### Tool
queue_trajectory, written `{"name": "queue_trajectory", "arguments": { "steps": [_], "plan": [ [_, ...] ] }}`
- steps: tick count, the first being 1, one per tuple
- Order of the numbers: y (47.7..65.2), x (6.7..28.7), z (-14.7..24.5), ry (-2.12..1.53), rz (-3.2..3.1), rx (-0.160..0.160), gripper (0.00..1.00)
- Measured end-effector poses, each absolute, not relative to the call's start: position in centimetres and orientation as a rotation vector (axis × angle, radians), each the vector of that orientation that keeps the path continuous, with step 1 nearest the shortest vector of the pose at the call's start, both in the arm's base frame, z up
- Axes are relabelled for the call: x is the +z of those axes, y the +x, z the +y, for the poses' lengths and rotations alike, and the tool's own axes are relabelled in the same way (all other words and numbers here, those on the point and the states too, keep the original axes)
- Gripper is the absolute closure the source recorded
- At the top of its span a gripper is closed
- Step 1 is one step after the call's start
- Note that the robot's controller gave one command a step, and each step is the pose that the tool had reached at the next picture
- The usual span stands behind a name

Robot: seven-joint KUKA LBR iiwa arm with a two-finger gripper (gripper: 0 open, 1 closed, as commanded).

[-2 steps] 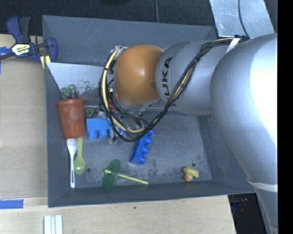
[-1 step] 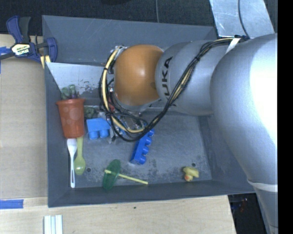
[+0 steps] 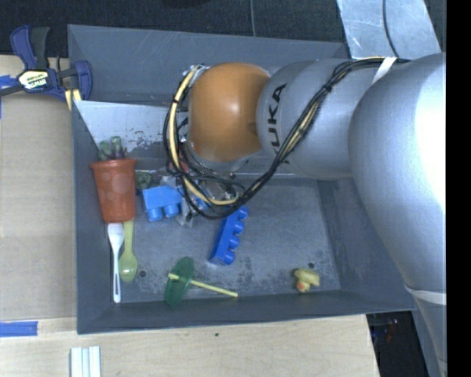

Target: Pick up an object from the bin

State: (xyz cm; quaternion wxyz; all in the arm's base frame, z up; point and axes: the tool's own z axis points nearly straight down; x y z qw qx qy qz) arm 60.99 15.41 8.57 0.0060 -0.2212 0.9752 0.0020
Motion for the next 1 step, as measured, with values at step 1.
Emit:
{"name": "queue_trajectory", "arguments": {
  "steps": [1],
  "plan": [
    [60.84, 15.33, 15.24, -0.704, 3.050, 0.005, 1.00]
  ]
}}
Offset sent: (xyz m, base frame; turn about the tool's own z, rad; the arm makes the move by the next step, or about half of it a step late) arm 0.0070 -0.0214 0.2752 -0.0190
